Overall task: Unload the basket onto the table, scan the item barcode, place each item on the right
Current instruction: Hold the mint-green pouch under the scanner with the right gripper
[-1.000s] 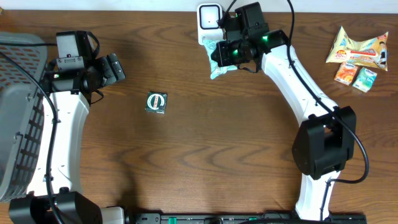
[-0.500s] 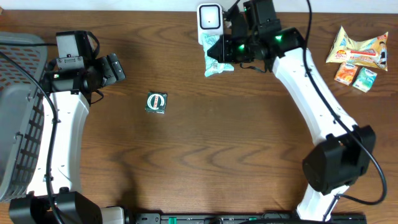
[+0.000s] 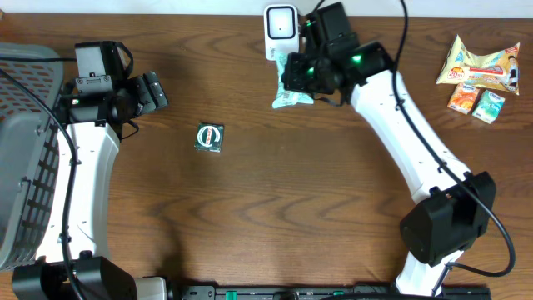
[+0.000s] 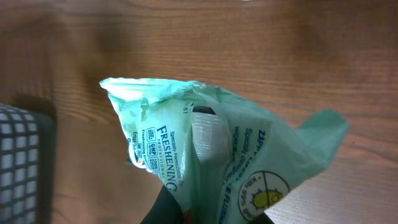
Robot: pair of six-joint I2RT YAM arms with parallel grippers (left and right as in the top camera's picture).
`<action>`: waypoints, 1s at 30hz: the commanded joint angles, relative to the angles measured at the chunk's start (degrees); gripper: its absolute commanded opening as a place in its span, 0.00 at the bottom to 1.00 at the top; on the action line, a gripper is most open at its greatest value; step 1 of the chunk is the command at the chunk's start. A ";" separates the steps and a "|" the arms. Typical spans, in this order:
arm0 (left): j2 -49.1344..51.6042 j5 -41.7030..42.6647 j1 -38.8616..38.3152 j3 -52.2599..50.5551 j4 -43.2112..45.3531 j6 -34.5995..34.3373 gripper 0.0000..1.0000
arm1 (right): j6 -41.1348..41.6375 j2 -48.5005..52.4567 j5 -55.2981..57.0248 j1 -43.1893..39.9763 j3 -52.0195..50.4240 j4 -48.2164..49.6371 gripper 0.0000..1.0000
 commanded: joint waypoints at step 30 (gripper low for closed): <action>0.28 -0.37 0.20 -0.28 -0.15 -0.48 0.98 | -15.45 -7.93 -11.04 -2.89 0.24 -1.22 0.01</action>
